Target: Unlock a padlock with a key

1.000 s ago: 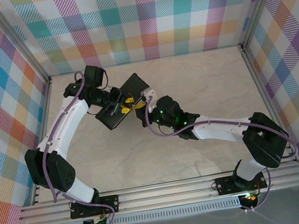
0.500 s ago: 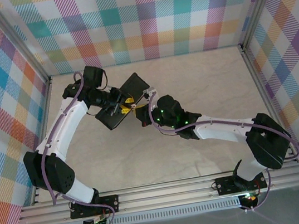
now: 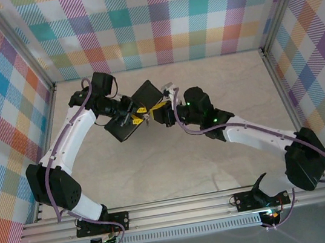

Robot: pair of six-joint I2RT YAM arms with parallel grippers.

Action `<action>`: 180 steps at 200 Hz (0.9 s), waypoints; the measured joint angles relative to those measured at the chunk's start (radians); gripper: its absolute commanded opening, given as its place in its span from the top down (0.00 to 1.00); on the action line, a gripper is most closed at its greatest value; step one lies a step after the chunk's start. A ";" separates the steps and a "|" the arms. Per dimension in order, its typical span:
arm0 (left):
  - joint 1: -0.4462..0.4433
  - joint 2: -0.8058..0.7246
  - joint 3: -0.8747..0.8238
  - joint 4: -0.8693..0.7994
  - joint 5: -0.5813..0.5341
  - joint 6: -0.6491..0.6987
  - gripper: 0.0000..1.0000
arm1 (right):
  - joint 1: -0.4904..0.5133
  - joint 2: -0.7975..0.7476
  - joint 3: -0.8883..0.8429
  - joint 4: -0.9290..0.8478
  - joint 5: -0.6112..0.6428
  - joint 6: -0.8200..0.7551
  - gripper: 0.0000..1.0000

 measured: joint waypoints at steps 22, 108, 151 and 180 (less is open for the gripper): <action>0.000 0.000 0.000 -0.001 0.000 0.006 1.00 | 0.000 -0.013 0.029 -0.065 -0.047 -0.106 0.79; 0.000 0.000 0.000 -0.001 -0.003 0.006 1.00 | -0.039 0.109 0.116 -0.103 -0.180 0.105 0.83; 0.000 0.000 0.000 0.003 -0.005 0.005 1.00 | -0.045 0.153 0.068 0.010 -0.208 0.304 0.83; 0.000 0.000 0.000 0.004 -0.023 0.006 1.00 | -0.045 0.169 0.057 0.064 -0.216 0.386 0.79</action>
